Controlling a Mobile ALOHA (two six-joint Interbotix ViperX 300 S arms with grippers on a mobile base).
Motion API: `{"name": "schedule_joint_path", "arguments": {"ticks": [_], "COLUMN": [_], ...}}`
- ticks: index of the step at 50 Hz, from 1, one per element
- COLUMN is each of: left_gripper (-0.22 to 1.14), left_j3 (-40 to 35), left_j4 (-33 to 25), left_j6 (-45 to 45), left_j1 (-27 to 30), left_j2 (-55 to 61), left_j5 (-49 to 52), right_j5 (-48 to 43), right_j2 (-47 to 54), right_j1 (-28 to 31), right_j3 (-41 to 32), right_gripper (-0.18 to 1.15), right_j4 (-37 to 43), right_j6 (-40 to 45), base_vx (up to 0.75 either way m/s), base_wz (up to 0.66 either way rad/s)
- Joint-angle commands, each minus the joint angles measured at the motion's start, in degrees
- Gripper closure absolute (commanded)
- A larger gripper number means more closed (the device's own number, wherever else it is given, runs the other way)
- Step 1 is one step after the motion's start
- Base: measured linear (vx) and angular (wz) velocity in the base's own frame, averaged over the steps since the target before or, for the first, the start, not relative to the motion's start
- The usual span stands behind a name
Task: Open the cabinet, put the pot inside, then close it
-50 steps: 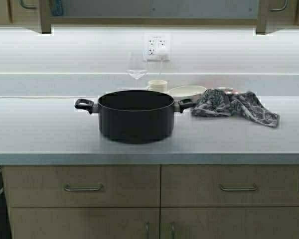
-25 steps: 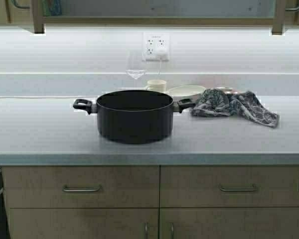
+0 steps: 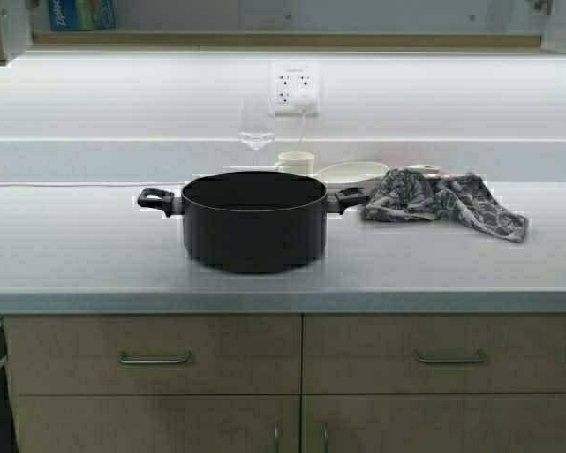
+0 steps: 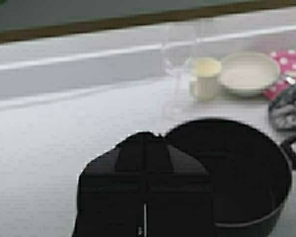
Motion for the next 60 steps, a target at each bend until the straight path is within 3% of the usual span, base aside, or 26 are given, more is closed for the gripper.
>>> {"name": "schedule_joint_path", "arguments": {"ticks": [1, 9, 15, 18, 23, 27, 30, 36, 41, 54, 60], "left_gripper": [0.89, 0.89, 0.89, 0.88, 0.85, 0.72, 0.57, 0.20, 0.01, -0.01, -0.01], "left_j3": [2.6, 8.9, 15.6, 19.8, 25.9, 29.3, 31.0, 32.3, 31.6, 30.4, 29.1], "left_j4": [-0.1, -0.8, 0.3, 2.1, 5.2, 6.9, 8.3, 12.7, 17.3, 20.1, 20.2], "left_j6": [-1.0, -10.6, -21.4, -25.9, -32.7, -38.6, -43.2, -51.1, -56.0, -73.1, -77.4], "left_j1": [-0.2, -1.0, -2.4, -3.8, -5.4, -5.6, -5.6, -5.6, -5.6, -5.5, -5.6], "left_j2": [-5.3, -9.8, -10.2, -10.1, -9.7, -8.3, -6.7, -1.0, 5.8, 29.1, 38.0], "left_j5": [-0.4, -2.3, -8.8, -14.0, -24.3, -31.3, -35.4, -38.3, -40.0, -63.5, -73.8], "right_j5": [-1.0, -2.8, -12.4, -17.7, -25.4, -29.7, -33.3, -42.0, -48.6, -68.4, -76.1], "right_j2": [-2.0, -3.2, -3.6, -3.6, -3.3, -2.9, -2.2, -0.3, 2.9, 20.7, 27.4], "right_j1": [0.7, 5.6, 11.3, 14.2, 18.2, 19.6, 19.9, 19.8, 20.4, 20.4, 20.4], "right_j3": [1.2, 5.3, 12.1, 15.9, 21.1, 23.8, 25.6, 29.4, 31.8, 35.3, 34.7], "right_gripper": [0.90, 0.90, 0.83, 0.72, 0.37, 0.14, 0.04, 0.04, 0.04, 0.04, 0.04], "right_j4": [0.9, 6.2, 9.5, 9.8, 9.8, 9.4, 8.3, 4.8, 2.0, -10.3, -11.7], "right_j6": [0.4, 5.3, 9.9, 12.4, 19.1, 24.3, 27.5, 34.0, 42.0, 64.2, 66.8], "base_vx": [0.00, 0.00, 0.02, 0.03, 0.05, 0.07, 0.08, 0.09, 0.10, 0.08, 0.11], "base_wz": [0.00, 0.00, 0.02, 0.01, 0.03, 0.05, 0.07, 0.06, 0.07, 0.07, 0.03]}}
